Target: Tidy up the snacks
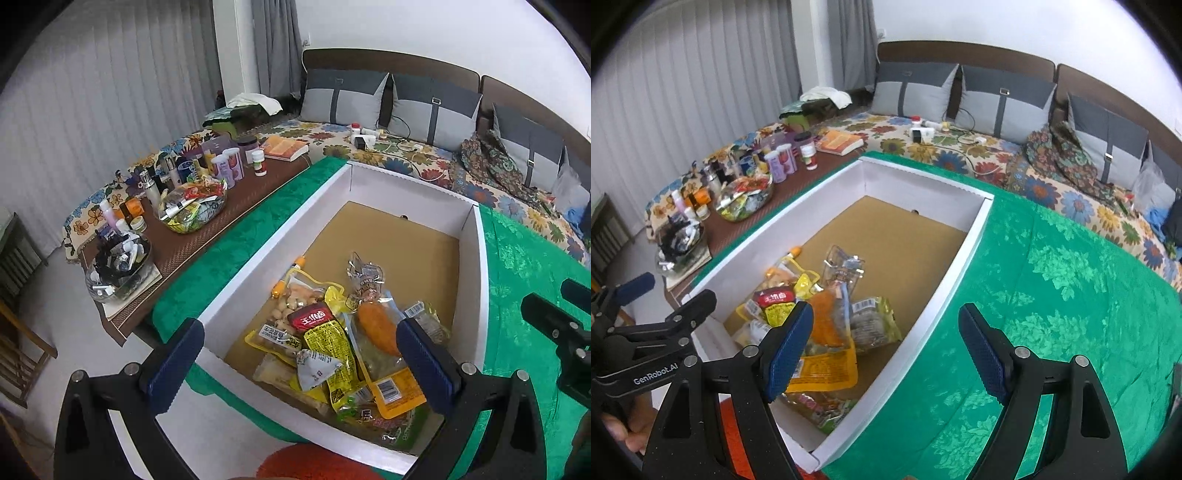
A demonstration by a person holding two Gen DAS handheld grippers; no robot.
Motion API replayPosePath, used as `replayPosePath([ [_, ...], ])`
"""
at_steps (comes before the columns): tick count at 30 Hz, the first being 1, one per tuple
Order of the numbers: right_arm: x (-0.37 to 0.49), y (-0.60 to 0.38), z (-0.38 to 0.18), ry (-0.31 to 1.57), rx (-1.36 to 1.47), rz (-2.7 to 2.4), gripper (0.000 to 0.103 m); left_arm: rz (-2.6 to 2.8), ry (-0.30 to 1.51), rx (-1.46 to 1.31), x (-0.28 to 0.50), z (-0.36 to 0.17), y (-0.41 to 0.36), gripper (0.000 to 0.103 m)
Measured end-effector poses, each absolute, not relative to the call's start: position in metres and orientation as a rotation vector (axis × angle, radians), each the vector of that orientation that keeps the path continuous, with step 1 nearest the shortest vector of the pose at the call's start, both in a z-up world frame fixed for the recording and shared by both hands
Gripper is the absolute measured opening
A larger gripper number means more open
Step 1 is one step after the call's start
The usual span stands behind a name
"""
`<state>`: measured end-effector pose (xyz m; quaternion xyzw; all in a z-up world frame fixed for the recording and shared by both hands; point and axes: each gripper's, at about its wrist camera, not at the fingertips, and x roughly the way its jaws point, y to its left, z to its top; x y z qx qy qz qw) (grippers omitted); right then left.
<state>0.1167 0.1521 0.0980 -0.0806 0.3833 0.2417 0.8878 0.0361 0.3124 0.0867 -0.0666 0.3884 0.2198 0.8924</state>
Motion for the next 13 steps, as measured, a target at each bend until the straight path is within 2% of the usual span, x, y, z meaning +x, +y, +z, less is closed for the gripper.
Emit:
replayPosePath([
  [13,0.1187,0.1546,0.0913,0.803,-0.176,0.499,0.084,0.436,0.797,-0.190,0.0349,0.0874,0.3155,0.103],
])
